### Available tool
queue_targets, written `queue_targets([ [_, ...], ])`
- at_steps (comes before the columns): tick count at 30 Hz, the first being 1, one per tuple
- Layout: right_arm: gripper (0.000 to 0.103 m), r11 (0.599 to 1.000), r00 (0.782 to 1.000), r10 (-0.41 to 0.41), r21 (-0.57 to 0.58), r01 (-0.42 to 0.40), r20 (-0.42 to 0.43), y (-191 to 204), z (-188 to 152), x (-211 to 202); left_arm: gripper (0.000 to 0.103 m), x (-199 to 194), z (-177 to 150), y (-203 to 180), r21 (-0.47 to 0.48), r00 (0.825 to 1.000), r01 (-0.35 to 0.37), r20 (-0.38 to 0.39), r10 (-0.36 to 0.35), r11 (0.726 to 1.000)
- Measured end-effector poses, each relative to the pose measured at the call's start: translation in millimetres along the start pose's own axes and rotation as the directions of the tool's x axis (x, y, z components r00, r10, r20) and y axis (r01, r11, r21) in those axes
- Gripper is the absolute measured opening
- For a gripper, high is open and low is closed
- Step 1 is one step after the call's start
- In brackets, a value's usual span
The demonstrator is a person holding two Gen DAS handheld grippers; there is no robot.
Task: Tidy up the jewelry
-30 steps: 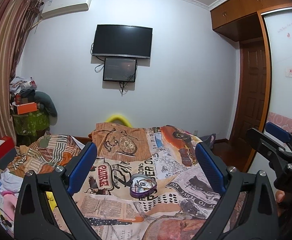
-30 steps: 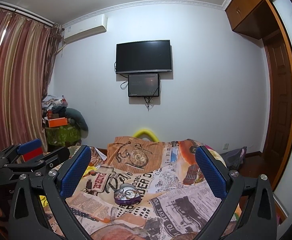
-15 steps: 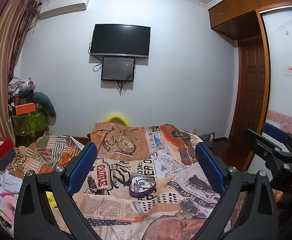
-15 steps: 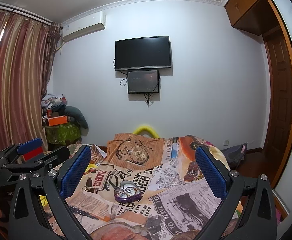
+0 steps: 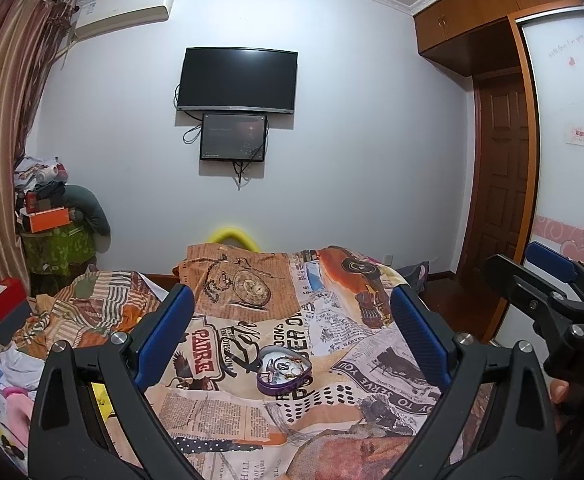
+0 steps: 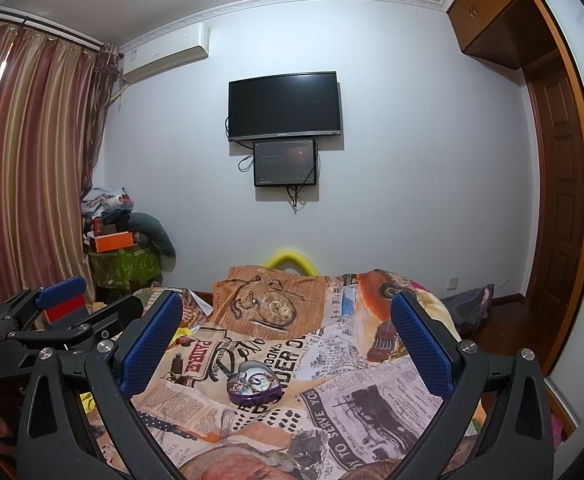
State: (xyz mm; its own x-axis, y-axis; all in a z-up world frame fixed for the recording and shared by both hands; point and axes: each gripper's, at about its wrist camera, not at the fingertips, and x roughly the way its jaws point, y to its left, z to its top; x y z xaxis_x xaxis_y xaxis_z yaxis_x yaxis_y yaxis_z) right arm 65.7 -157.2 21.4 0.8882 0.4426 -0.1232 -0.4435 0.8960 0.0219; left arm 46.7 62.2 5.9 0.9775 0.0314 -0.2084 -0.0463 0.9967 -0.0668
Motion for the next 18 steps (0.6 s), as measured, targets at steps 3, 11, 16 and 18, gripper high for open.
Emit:
queue_targets([
  [3,0.103,1.0,1.0,-0.002,-0.001,0.002,-0.001,-0.6,-1.2,1.2,0.099,0.3,-0.2,1.8,-0.007,1.0,0.008,-0.004,-0.008,1.0],
  [11,0.103,1.0,1.0,-0.007,0.0,0.007,-0.001,-0.7,-3.8,1.1,0.099,-1.8,-0.6,2.8,-0.009,1.0,0.021,-0.003,-0.021,1.0],
  [16,0.103,1.0,1.0,-0.011,0.002,0.011,-0.003,-0.3,-5.0,1.3,0.099,-0.2,-1.1,5.2,-0.022,1.0,0.022,-0.011,-0.022,1.0],
  [18,0.103,1.0,1.0,-0.013,0.001,0.013,-0.005,-0.3,-5.3,1.9,0.1,0.8,-1.3,6.6,-0.03,1.0,0.027,-0.013,-0.027,0.999],
])
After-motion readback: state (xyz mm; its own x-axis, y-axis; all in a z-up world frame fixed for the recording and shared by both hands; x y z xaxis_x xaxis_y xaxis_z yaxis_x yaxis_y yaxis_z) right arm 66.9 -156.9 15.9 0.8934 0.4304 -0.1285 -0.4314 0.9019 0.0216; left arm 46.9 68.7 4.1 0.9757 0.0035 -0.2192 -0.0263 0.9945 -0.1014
